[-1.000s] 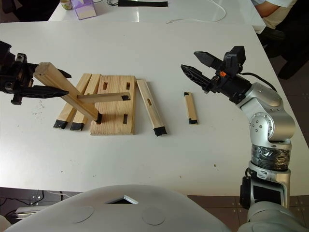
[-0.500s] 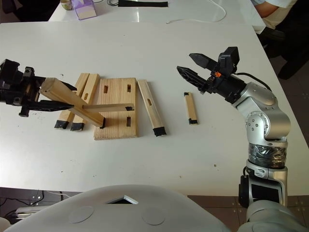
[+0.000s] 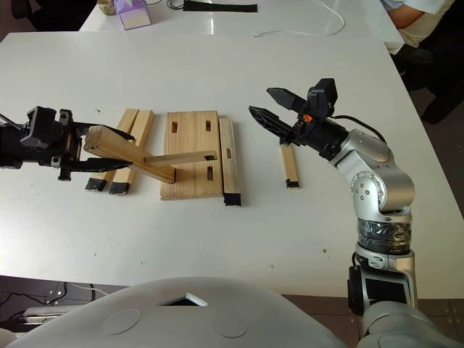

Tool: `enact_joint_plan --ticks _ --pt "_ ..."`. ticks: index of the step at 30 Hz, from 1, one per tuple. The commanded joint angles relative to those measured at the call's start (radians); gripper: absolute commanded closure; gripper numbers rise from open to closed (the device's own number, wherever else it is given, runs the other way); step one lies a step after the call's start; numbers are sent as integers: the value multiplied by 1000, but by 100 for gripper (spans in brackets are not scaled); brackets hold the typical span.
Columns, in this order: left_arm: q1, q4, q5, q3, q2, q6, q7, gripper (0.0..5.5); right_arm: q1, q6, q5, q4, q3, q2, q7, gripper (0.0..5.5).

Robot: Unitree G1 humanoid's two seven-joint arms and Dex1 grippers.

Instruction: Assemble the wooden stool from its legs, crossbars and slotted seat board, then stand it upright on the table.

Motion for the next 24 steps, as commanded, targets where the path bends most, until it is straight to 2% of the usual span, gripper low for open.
enact_joint_plan --ticks 1,2,8,11,15,17,20,24 --pt "4 89 160 -96 -5 28 18 346 11 9 -2 -6 3 6 -11 205" --pt "-18 96 150 -88 -1 33 19 317 12 7 -4 -3 1 4 -11 205" --pt "-78 72 89 -22 -2 116 12 237 11 9 7 20 -31 1 -17 205" --pt "-66 51 62 25 10 158 18 237 14 6 5 22 -38 4 -26 205" --pt "40 133 177 45 55 74 6 237 33 0 -1 12 -48 10 -39 205" --pt "54 267 291 27 26 -8 99 237 33 -8 -8 16 -46 22 -52 205" --pt "69 411 392 77 -90 -52 374 237 27 -17 -19 21 -29 42 -67 205" --pt "192 260 321 215 -216 57 591 237 42 -21 -10 12 -51 91 -134 205"
